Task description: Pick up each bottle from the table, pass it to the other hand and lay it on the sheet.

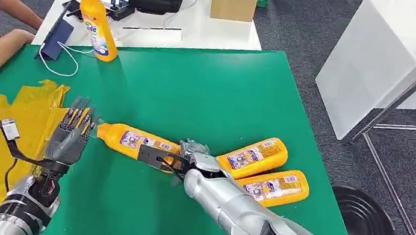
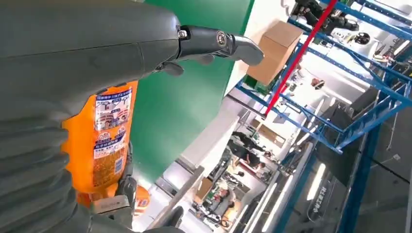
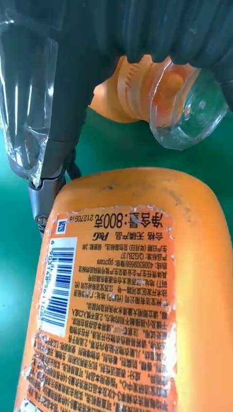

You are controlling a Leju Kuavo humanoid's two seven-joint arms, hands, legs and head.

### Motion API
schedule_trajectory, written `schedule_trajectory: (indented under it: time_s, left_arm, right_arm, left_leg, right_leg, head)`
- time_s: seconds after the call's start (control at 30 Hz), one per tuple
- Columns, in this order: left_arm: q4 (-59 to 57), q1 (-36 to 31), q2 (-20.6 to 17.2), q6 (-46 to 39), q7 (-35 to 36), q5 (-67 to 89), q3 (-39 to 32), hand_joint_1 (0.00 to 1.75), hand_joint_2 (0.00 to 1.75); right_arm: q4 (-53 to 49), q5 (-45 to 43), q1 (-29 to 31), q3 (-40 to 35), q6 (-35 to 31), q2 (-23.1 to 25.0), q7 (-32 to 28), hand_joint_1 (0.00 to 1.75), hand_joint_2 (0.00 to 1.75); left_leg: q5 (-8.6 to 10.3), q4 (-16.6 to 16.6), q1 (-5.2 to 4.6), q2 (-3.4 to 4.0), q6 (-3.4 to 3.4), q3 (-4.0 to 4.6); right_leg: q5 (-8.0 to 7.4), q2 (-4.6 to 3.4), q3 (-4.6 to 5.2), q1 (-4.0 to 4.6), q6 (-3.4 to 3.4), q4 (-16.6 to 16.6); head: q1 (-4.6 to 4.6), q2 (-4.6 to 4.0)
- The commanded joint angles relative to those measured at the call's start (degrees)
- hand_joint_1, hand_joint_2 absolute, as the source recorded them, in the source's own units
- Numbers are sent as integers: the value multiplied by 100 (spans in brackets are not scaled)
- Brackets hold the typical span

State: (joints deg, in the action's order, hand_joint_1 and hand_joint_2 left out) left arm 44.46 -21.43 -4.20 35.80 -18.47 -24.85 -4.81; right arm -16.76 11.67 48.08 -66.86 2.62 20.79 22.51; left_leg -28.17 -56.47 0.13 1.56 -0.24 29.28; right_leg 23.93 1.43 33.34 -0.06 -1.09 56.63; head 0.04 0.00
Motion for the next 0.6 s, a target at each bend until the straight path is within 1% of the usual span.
schedule_trajectory:
  time_s: [0.03, 0.1, 0.17, 0.27, 0.33, 0.37, 0.4, 0.47, 0.53, 0.6]
  left_arm:
    - [-339, -167, -25, 0, -69, -14, 58, 0, 175]
    - [-169, 16, -70, -21, -114, -39, -8, 0, 175]
    - [180, 372, -136, -20, -134, -98, -156, 0, 175]
    - [328, 502, -147, 23, -92, -111, -218, 0, 175]
    - [334, 489, -131, 8, -78, -105, -221, 0, 175]
    - [433, 593, -141, -40, -95, -121, -285, 0, 175]
    - [609, 764, -160, -62, -107, -151, -365, 0, 175]
    - [1011, 1186, -208, -38, -115, -230, -573, 0, 175]
    - [1388, 1577, -209, 3, -96, -284, -799, 0, 175]
    - [1630, 1830, -190, 62, -82, -305, -964, 0, 175]
  right_arm:
    - [57, -106, 260, -122, -287, -79, -444, 0, 175]
    - [-42, -120, 341, -123, -395, -79, -645, 0, 175]
    - [-328, -236, 582, -65, -594, -79, -999, 0, 175]
    - [-413, -305, 676, -71, -521, -79, -920, 0, 175]
    - [-392, -311, 659, -77, -523, -79, -914, 0, 175]
    - [-481, -336, 706, -51, -717, -79, -1235, 0, 175]
    - [-610, -418, 815, -59, -709, -79, -1388, 0, 175]
    - [-1014, -623, 1156, -91, -564, -79, -1572, 0, 175]
    - [-1355, -739, 1423, -136, -466, -79, -1581, 0, 175]
    - [-1570, -799, 1540, -109, -414, -79, -1658, 0, 175]
  left_leg:
    - [2, -4, 3, -17, 0, 7]
    - [0, -5, 4, -11, -1, 5]
    - [-2, -6, 4, -1, -1, 7]
    - [-6, -10, 3, 19, -1, 14]
    - [-2, -6, 4, 13, -1, 12]
    - [-2, -8, 9, 0, -1, 14]
    - [-2, -6, 7, 0, -1, 10]
    - [-7, -11, 6, 16, 0, 14]
    - [-14, -18, 5, 50, 0, 24]
    - [-13, -14, 4, 61, 0, 24]
  right_leg:
    - [-1, 2, 2, 2, -1, 0]
    - [-1, -7, 2, 2, -1, 1]
    - [-3, -19, 6, 2, -1, 3]
    - [-4, -39, 15, 0, -1, 10]
    - [-1, -20, 13, 2, -1, 6]
    - [0, -18, 11, 5, -1, 5]
    - [1, -15, 8, 4, -1, 4]
    - [-1, -37, 17, 3, -2, 9]
    - [-4, -72, 32, 1, -2, 20]
    - [-2, -75, 35, -1, -1, 20]
  head:
    - [0, 0]
    - [0, 0]
    - [0, 0]
    - [0, 0]
    - [-2, 0]
    - [0, 0]
    - [0, 0]
    - [0, 0]
    - [0, 0]
    - [2, 0]
